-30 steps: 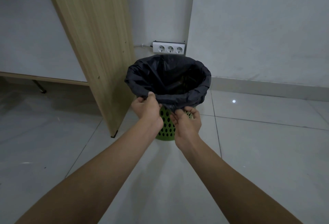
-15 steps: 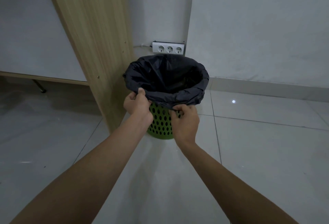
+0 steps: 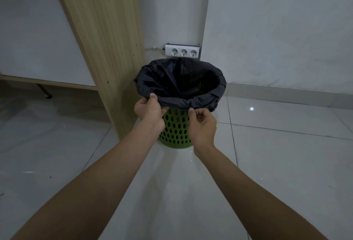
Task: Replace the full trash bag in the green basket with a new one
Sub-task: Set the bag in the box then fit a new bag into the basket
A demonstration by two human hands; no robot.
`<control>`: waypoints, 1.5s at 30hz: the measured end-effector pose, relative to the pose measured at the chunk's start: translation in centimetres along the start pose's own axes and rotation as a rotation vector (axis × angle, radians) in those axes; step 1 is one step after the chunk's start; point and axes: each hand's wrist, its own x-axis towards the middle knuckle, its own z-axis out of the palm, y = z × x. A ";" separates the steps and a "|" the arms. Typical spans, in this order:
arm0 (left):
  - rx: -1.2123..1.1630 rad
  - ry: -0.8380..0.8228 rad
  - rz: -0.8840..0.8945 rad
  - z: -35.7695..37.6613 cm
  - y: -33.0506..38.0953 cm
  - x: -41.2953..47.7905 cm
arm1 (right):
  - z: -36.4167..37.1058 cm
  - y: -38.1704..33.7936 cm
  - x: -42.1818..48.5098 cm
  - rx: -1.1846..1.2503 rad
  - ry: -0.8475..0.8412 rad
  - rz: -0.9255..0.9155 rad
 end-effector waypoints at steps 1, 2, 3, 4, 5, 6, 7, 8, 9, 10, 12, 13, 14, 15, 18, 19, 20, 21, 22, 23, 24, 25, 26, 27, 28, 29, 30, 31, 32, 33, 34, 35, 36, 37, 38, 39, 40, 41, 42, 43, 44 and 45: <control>0.009 0.004 -0.002 0.0 0.1 0.0 | -0.1 -0.2 0.0 0.042 -0.003 0.043; 0.018 0.010 -0.005 0.0 0.1 0.0 | -0.1 -0.4 0.0 0.079 -0.007 0.086; 0.027 0.015 -0.007 0.0 0.1 0.0 | -0.2 -0.6 0.0 0.109 -0.011 0.125; 0.034 0.020 -0.008 0.0 0.0 0.1 | -0.2 -0.8 0.0 0.144 -0.014 0.165; 0.037 0.026 -0.007 0.0 0.0 0.1 | -0.1 -1.0 0.1 0.186 -0.020 0.208; 0.037 0.034 -0.003 0.0 -0.1 0.2 | -0.1 -1.2 0.1 0.239 -0.027 0.259; 0.029 0.041 0.002 0.1 -0.1 0.2 | 0.1 -1.5 0.2 0.300 -0.033 0.314; 0.015 0.049 0.007 0.1 -0.2 0.1 | 0.2 -1.7 0.2 0.360 -0.039 0.366; -0.005 0.051 0.008 0.1 -0.3 -0.1 | 0.3 -1.8 0.3 0.408 -0.040 0.407; -0.021 0.045 0.003 0.1 -0.6 -0.4 | 0.3 -1.9 0.3 0.446 -0.037 0.434; -0.010 0.002 -0.031 0.2 -1.6 -1.4 | 0.3 -1.9 0.6 0.504 -0.034 0.460; 0.014 -0.027 -0.048 0.4 -2.2 -1.9 | 0.3 -1.9 0.6 0.518 -0.037 0.473; 0.043 -0.047 -0.057 0.7 -2.8 -2.3 | 0.2 -1.9 0.7 0.527 -0.040 0.488; 0.059 -0.051 -0.059 1.0 -3.2 -2.6 | 0.1 -1.9 0.8 0.533 -0.039 0.503; 0.035 -0.035 -0.038 1.7 -3.5 -2.8 | -0.2 -1.9 0.9 0.517 -0.016 0.503; 0.028 -0.037 -0.027 1.8 -3.5 -2.8 | -0.3 -1.8 1.0 0.501 -0.011 0.485; 0.031 -0.036 -0.012 1.9 -3.5 -2.9 | -0.3 -1.7 1.0 0.481 -0.008 0.460; 0.042 -0.027 0.001 2.0 -3.5 -2.9 | -0.4 -1.5 1.1 0.458 -0.005 0.430; 0.052 -0.017 0.012 2.0 -3.5 -3.0 | -0.3 -1.4 1.1 0.438 0.001 0.401; 0.058 -0.012 0.020 2.1 -3.5 -3.1 | -0.3 -1.3 1.1 0.426 0.011 0.375; 0.065 -0.013 0.026 2.1 -3.5 -3.2 | -0.2 -1.2 1.2 0.428 0.020 0.361; 0.072 -0.015 0.031 2.1 -3.4 -3.3 | -0.3 -1.2 1.2 0.435 0.026 0.364; 0.086 -0.014 0.036 2.0 -3.3 -3.2 | -0.3 -1.3 1.3 0.445 0.030 0.384; 0.103 -0.009 0.039 1.8 -3.1 -3.1 | -0.5 -1.4 1.3 0.457 0.035 0.411; 0.115 -0.003 0.043 1.6 -2.9 -2.9 | -0.7 -1.6 1.5 0.473 0.043 0.436; 0.121 0.005 0.049 1.4 -2.5 -2.6 | -1.0 -1.7 1.7 0.483 0.055 0.448; 0.122 0.012 0.059 1.2 -2.1 -2.3 | -1.3 -1.8 2.0 0.489 0.071 0.446; 0.125 0.021 0.067 1.0 -1.8 -1.9 | -1.5 -1.9 2.3 0.492 0.083 0.435; 0.133 0.032 0.073 0.8 -1.5 -1.5 | -1.6 -2.0 2.5 0.496 0.087 0.426; 0.140 0.042 0.073 0.6 -1.2 -1.1 | -1.7 -2.1 2.7 0.493 0.087 0.422; 0.144 0.053 0.071 0.6 -1.1 -0.8 | -1.7 -2.2 2.8 0.490 0.086 0.425; 0.144 0.064 0.065 0.5 -1.1 -0.6 | -1.6 -2.2 2.8 0.493 0.082 0.431; 0.144 0.074 0.060 0.5 -1.1 -0.5 | -1.5 -2.2 2.9 0.510 0.076 0.436; 0.153 0.080 0.056 0.6 -1.2 -0.5 | -1.5 -2.2 2.9 0.535 0.067 0.434; 0.169 0.078 0.055 0.6 -1.4 -0.8 | -1.4 -2.3 2.9 0.563 0.058 0.422; 0.187 0.069 0.053 0.7 -1.6 -1.2 | -1.4 -2.5 2.9 0.584 0.051 0.410; 0.205 0.054 0.053 0.7 -2.0 -1.7 | -1.4 -2.8 2.9 0.599 0.047 0.401; 0.215 0.037 0.055 0.8 -2.4 -2.2 | -1.4 -3.0 2.8 0.606 0.044 0.399; 0.220 0.026 0.057 0.9 -2.8 -2.5 | -1.5 -3.1 2.7 0.609 0.040 0.400; 0.223 0.026 0.059 1.0 -3.0 -2.6 | -1.5 -3.1 2.5 0.598 0.030 0.399; 0.225 0.040 0.066 1.1 -2.8 -2.5 | -1.6 -2.9 2.2 0.569 0.018 0.396; 0.224 0.056 0.075 1.2 -2.6 -2.1 | -1.7 -2.5 2.0 0.504 0.015 0.386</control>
